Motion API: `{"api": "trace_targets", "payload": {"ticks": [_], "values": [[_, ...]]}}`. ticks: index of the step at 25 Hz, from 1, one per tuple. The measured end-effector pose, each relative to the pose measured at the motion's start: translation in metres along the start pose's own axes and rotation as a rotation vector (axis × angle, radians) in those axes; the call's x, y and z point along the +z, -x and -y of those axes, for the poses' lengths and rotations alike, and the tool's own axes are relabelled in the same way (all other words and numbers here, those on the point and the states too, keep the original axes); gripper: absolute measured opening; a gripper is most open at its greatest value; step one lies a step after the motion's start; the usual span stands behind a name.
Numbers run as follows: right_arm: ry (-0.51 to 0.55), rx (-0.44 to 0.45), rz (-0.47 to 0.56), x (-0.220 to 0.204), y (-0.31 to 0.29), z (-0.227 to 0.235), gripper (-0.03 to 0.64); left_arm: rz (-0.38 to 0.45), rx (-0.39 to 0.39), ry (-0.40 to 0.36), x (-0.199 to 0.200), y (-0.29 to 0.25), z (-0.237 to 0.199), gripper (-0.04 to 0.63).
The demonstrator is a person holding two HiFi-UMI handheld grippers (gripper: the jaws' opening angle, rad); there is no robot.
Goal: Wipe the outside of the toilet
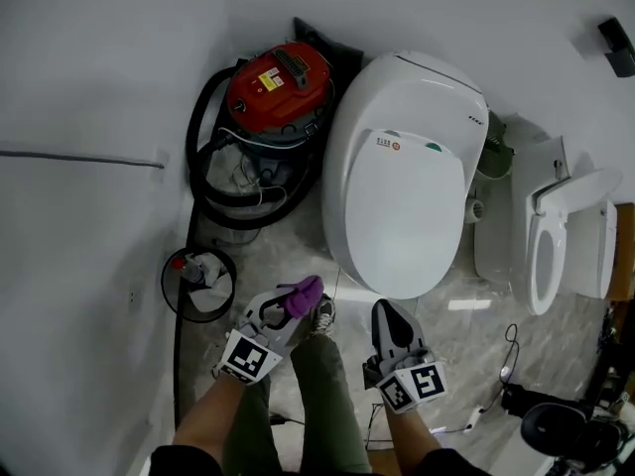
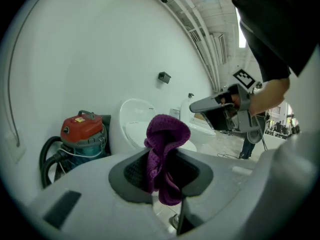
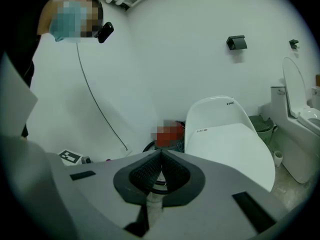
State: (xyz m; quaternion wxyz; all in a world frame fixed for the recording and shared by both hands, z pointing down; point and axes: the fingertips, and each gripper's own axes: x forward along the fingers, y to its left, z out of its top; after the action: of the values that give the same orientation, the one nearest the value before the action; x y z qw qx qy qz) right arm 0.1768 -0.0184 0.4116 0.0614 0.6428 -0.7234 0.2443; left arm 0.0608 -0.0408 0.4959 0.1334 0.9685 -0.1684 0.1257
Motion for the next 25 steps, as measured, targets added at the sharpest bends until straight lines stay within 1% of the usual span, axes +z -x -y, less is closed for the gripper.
{"api": "trace_targets", "payload": {"ticks": [3, 6, 9, 13, 17, 21, 25], "values": [[0.029, 0.004, 0.023, -0.016, -0.018, 0.015, -0.002, 0.017, -0.050, -0.029, -0.038, -0.029, 0.003, 0.089], [0.068, 0.012, 0.061, -0.029, -0.035, 0.029, -0.002, 0.015, -0.088, -0.050, -0.072, -0.056, 0.005, 0.089], [0.090, 0.016, 0.106, -0.042, -0.045, 0.046, -0.002, 0.037, -0.106, -0.086, -0.094, -0.081, 0.005, 0.089], [0.096, 0.019, 0.188, -0.048, -0.056, 0.065, -0.002, 0.075, -0.129, -0.127, -0.112, -0.111, 0.000, 0.089], [0.107, 0.040, 0.263, -0.052, -0.061, 0.069, -0.002, 0.116, -0.149, -0.153, -0.126, -0.130, -0.010, 0.089], [0.099, 0.056, 0.276, -0.064, -0.070, 0.073, -0.002, 0.152, -0.161, -0.170, -0.136, -0.139, -0.017, 0.089], [0.161, 0.086, 0.287, -0.060, -0.081, 0.067, -0.002, 0.183, -0.154, -0.154, -0.139, -0.148, -0.022, 0.089]]}}
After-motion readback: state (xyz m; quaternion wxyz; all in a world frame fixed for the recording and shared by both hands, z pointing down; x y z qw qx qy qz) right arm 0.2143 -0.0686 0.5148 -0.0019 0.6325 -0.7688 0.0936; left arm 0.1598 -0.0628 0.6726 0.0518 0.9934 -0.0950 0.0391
